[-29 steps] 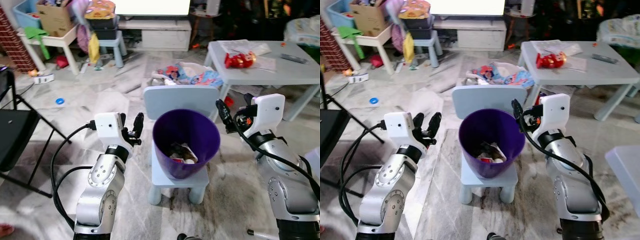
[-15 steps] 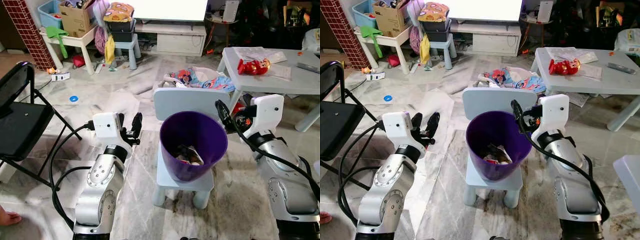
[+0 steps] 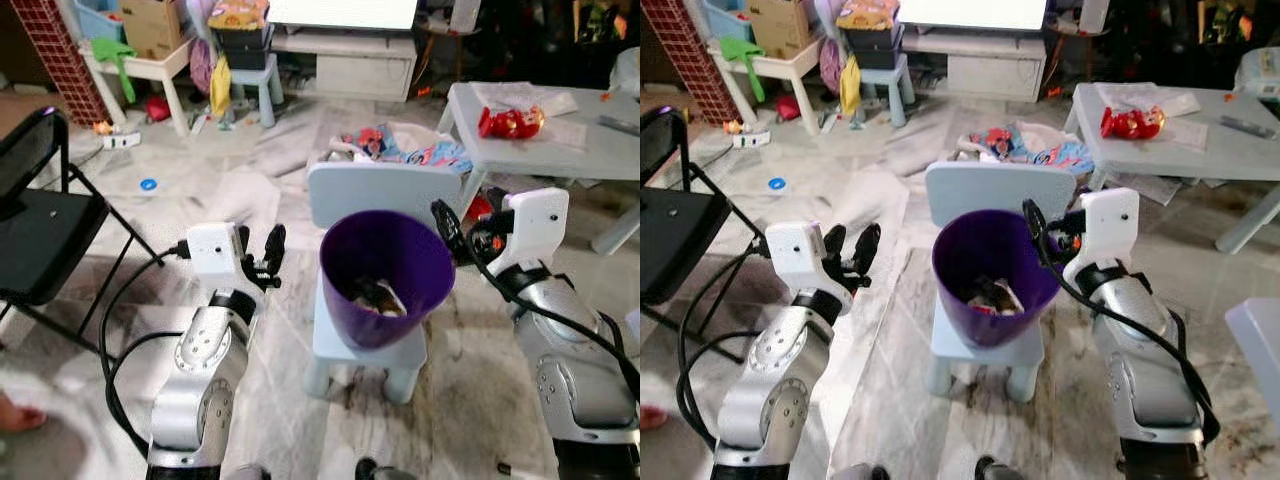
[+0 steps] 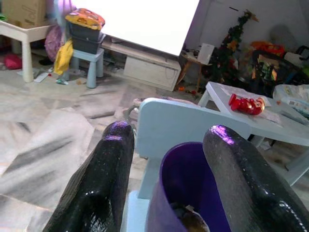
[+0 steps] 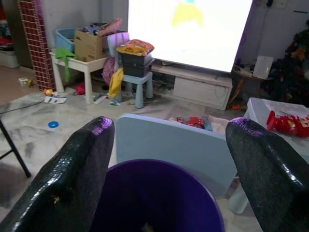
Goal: Picking trash to rubbish bin
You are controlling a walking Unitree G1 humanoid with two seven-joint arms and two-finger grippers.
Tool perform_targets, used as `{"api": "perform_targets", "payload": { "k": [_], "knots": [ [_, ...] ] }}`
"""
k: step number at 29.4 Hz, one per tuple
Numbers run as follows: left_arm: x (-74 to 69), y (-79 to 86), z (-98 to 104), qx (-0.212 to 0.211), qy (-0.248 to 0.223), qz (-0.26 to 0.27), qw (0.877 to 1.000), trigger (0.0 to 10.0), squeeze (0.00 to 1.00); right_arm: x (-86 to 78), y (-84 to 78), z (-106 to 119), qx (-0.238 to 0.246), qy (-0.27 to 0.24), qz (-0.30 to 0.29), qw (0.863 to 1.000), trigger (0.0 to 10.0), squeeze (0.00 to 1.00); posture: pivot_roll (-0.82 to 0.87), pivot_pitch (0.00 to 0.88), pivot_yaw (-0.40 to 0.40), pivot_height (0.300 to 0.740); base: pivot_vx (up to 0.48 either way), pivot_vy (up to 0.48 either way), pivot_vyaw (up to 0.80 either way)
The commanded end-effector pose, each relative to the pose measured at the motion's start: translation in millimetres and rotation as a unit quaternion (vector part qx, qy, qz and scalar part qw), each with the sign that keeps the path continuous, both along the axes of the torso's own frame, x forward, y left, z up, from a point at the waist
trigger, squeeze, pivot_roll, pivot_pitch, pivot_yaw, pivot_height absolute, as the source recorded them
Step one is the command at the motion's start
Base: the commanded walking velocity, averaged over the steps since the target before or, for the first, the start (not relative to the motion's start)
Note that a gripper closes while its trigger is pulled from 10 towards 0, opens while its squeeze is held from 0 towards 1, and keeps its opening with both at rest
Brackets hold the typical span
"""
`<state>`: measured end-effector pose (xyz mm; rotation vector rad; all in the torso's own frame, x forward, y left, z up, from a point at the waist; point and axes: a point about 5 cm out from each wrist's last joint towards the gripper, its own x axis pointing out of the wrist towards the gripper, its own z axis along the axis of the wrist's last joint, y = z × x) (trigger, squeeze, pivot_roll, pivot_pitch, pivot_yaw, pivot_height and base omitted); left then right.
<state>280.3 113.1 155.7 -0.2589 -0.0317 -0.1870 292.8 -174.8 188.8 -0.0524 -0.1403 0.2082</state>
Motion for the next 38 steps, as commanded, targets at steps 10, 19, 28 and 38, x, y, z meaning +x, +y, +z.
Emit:
{"api": "perform_targets", "payload": {
  "k": [10,19,28,38],
  "knots": [
    [0.3,-3.3,-1.5,-0.013,0.005,-0.001,1.0,10.0,0.0,-0.8,-0.6,2.6,-0.004,-0.005,0.0,1.0,10.0,0.0,-0.03,0.092,-0.019,0.74,-0.283,0.0,0.0],
    [0.9,-3.4,-1.6,-0.012,0.005,-0.002,1.0,10.0,0.0,-0.3,-0.9,2.6,-0.004,-0.006,-0.001,1.0,10.0,0.0,-0.03,0.091,-0.018,0.74,-0.282,0.0,0.0],
    [1.1,-4.0,-2.0,-0.012,0.005,-0.003,1.0,10.0,0.0,0.0,-1.2,2.5,-0.005,-0.006,0.0,1.0,10.0,0.0,-0.03,0.088,-0.018,0.74,-0.281,0.0,0.0],
    [1.6,-3.8,-2.0,-0.01,0.004,-0.003,1.0,10.0,0.0,1.0,-1.0,2.7,-0.006,-0.007,0.002,1.0,10.0,0.0,-0.02,0.082,-0.02,0.74,-0.283,0.0,0.0]
  ]
}}
